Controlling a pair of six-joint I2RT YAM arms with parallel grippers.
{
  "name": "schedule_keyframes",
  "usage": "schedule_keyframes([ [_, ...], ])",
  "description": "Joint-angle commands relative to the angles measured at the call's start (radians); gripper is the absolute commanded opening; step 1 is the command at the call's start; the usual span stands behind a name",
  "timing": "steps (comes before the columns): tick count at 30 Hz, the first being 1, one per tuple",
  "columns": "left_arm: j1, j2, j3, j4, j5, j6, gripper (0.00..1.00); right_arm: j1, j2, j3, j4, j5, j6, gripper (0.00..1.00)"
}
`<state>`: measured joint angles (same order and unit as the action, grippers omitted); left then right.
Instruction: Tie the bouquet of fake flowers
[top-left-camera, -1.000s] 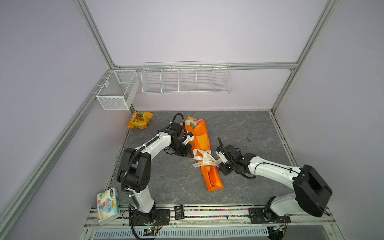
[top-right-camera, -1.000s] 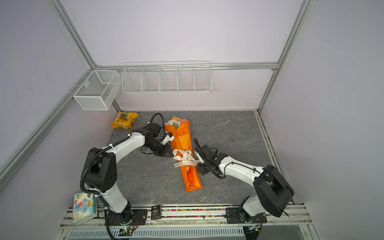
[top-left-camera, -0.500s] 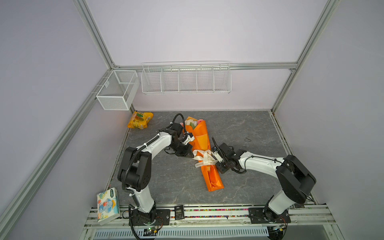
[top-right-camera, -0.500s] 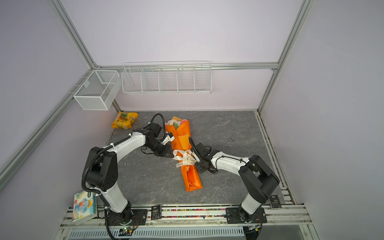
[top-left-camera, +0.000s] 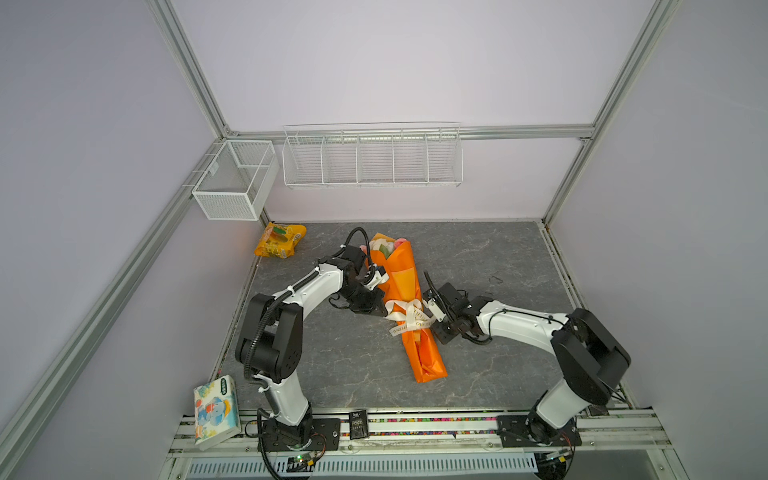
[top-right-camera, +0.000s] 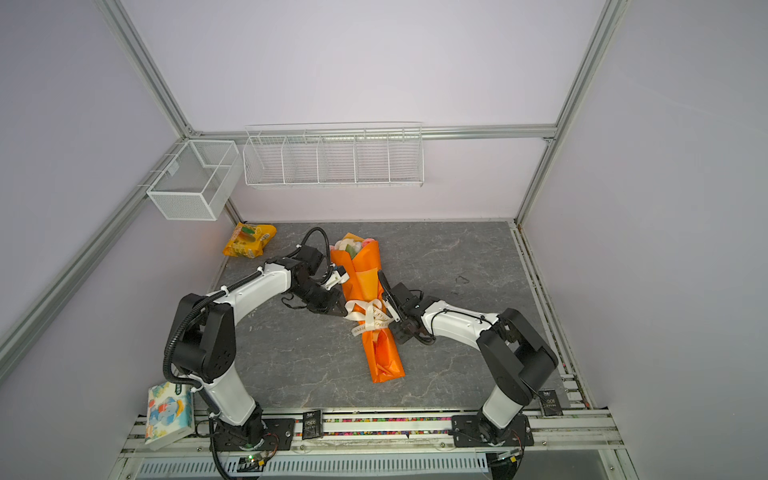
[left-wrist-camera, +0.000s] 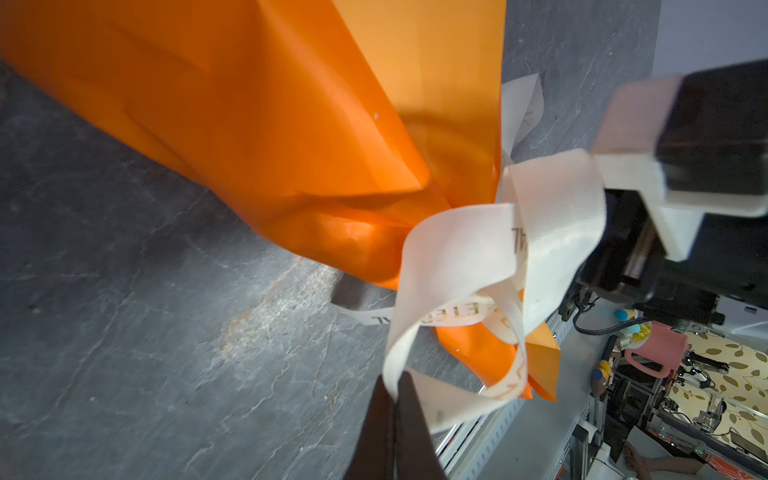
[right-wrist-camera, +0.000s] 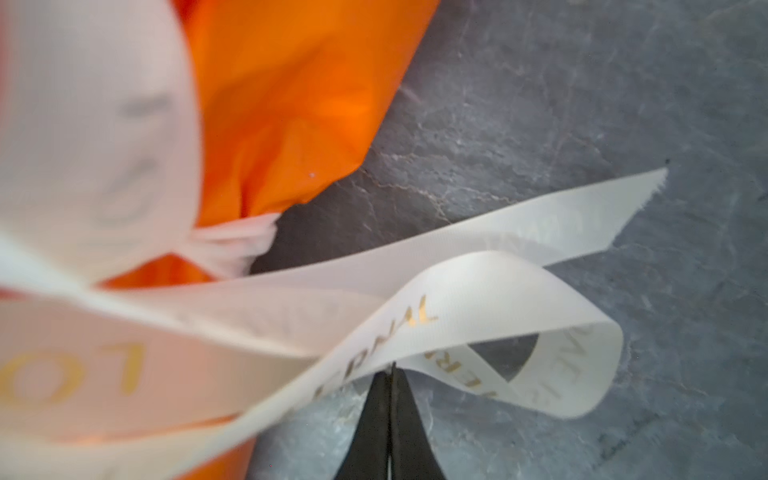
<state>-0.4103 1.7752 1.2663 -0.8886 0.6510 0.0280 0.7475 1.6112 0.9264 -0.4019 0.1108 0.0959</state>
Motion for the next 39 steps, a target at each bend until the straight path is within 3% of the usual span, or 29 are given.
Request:
schedule_keyframes([
  [1, 0.003, -0.009, 0.016, -0.019, -0.026, 0.013, 0.0, -0.005, -0.102, -0.028, -0.011, -0.03, 0.044, 0.07],
  [10, 0.002, -0.014, 0.019, -0.016, -0.042, 0.003, 0.0, -0.006, -0.223, -0.109, -0.063, -0.028, 0.11, 0.07],
  [11, 0.003, -0.014, 0.018, -0.016, -0.034, 0.005, 0.0, -0.005, -0.224, -0.115, -0.048, -0.019, 0.113, 0.11],
  [13, 0.002, -0.008, 0.016, -0.015, -0.005, 0.009, 0.0, -0.007, -0.201, -0.114, -0.032, 0.064, 0.107, 0.29],
  [15, 0.003, 0.003, 0.022, -0.024, 0.008, 0.013, 0.0, -0.023, -0.16, -0.085, -0.018, 0.096, 0.05, 0.45],
  [18, 0.003, 0.001, 0.019, -0.03, -0.002, 0.017, 0.0, -0.046, -0.073, 0.014, -0.046, 0.122, -0.066, 0.55],
  [21, 0.003, -0.003, 0.022, -0.036, -0.004, 0.02, 0.0, -0.104, 0.022, 0.16, -0.188, -0.079, -0.237, 0.57],
  [23, 0.003, 0.0, 0.026, -0.036, -0.003, 0.022, 0.0, -0.098, 0.038, 0.204, -0.262, -0.064, -0.387, 0.56],
  [26, 0.003, 0.006, 0.033, -0.041, 0.002, 0.027, 0.0, -0.131, -0.041, 0.137, -0.268, -0.216, -0.674, 0.58],
  [27, 0.003, 0.006, 0.031, -0.038, 0.0, 0.026, 0.0, -0.132, -0.065, 0.092, -0.227, -0.191, -0.745, 0.6],
  [28, 0.003, 0.007, 0.033, -0.038, 0.001, 0.027, 0.0, -0.136, -0.079, 0.067, -0.194, -0.165, -0.784, 0.62],
  [33, 0.002, 0.021, 0.038, -0.035, 0.013, 0.024, 0.0, -0.185, -0.06, 0.047, -0.129, -0.255, -0.911, 0.61],
  [39, 0.002, 0.026, 0.049, -0.039, 0.018, 0.028, 0.0, -0.191, 0.03, 0.068, -0.089, -0.281, -0.956, 0.54],
])
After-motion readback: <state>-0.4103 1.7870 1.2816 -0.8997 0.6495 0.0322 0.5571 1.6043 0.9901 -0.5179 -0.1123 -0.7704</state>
